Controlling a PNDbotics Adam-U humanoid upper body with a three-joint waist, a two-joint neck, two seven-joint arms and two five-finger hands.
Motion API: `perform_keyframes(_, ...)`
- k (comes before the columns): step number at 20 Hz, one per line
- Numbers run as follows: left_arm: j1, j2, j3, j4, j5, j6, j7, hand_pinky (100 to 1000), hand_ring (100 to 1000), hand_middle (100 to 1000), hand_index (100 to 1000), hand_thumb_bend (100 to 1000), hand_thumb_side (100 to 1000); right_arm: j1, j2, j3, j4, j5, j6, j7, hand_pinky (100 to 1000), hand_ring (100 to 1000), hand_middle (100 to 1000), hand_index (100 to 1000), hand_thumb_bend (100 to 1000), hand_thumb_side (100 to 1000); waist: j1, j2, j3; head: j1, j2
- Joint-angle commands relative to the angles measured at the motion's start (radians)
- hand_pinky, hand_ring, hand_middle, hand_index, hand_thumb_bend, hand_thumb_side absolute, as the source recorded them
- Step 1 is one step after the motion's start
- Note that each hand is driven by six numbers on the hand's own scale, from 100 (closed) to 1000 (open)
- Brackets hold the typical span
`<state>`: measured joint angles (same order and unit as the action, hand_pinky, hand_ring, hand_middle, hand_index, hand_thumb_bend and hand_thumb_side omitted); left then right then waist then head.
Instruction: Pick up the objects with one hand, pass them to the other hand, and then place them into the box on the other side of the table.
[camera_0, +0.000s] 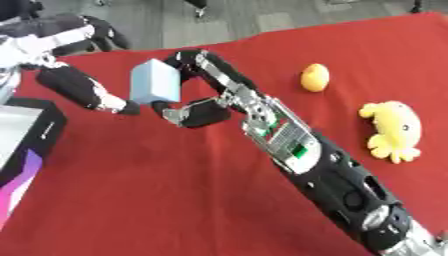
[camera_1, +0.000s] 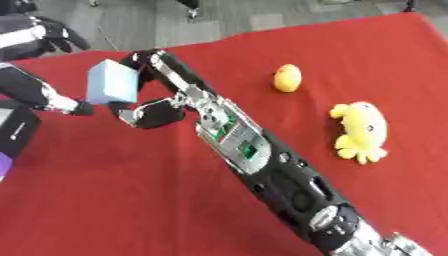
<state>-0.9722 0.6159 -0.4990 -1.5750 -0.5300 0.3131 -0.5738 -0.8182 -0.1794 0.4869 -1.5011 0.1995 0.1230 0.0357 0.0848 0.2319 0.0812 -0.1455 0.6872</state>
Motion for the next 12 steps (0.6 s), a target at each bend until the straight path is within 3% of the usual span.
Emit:
perform_keyframes(1, -0.028, -0.004, -0.002, 0.020, -0.044, -0.025, 0.009, 859, 846, 833, 852, 746, 354, -0.017, 0.008, 0.005, -0.005, 0.007, -0.007, 0.001, 766, 578, 481, 579, 100, 100, 0.013, -0.039, 0.000, 0.006, -0.009)
perform_keyframes(7, -0.048, -0.049, -0.014, 0.062, -0.087, -0.057, 0.023, 858, 846, 834, 852, 745, 349, 0.011, -0.093, 0.013, -0.104, -0.068, 0.004, 0.015, 764, 575, 480, 578, 100, 100, 0.012, -0.037, -0.001, 0.021, -0.006)
perform_keyframes(12, -0.056, -0.075, -0.025, 0.087, -0.123, -0.071, 0.028, 852, 844, 829, 849, 740, 333, 0.014, -0.112, 0.016, -0.140, -0.099, 0.027, 0.019, 765, 576, 480, 578, 100, 100, 0.013, -0.037, -0.001, 0.032, 0.004)
